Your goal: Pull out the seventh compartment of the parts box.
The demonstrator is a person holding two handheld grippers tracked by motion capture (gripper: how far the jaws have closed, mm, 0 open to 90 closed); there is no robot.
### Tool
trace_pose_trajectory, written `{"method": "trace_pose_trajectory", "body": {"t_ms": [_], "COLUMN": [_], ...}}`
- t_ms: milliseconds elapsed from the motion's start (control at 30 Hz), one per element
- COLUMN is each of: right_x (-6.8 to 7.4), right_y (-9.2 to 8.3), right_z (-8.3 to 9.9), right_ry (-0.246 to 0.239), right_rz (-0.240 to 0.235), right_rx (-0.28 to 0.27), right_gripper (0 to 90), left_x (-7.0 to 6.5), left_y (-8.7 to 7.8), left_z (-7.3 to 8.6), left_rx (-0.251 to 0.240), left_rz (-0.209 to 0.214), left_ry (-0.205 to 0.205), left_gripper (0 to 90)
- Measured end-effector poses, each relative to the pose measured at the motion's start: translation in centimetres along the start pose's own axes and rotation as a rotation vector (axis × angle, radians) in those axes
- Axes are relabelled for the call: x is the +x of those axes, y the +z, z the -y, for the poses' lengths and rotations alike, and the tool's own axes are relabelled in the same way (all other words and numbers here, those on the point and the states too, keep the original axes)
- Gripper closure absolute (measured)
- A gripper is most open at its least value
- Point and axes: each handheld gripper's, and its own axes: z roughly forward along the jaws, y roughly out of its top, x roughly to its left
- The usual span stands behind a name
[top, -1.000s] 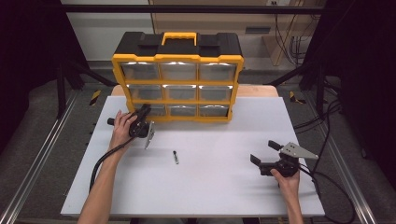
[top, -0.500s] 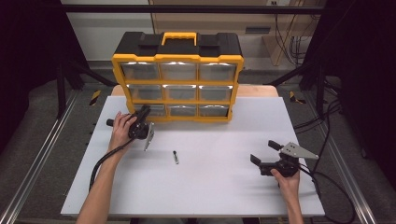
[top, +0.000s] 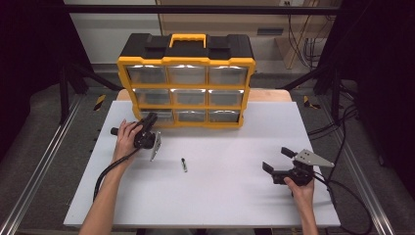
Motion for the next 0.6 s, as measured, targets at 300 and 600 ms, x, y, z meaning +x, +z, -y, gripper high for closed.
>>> {"method": "trace_pose_trajectory", "body": {"t_ms": [300,600], "right_x": [0.0,0.0], "right_y": [0.0,0.0], "right_z": [0.0,0.0], "right_ry": [-0.002,-0.004], "right_rz": [0.004,0.002], "right_rx": [-0.001,-0.005], "right_gripper": [1.3,1.3], "left_x": [-0.2,-0.4], "left_y": [-0.6,-1.1], "left_z": [-0.2,-0.4], "left_rx": [0.002,0.0], "left_rz": [-0.003,-0.012], "left_ry": [0.007,0.005], "left_gripper": [78.0,78.0]}}
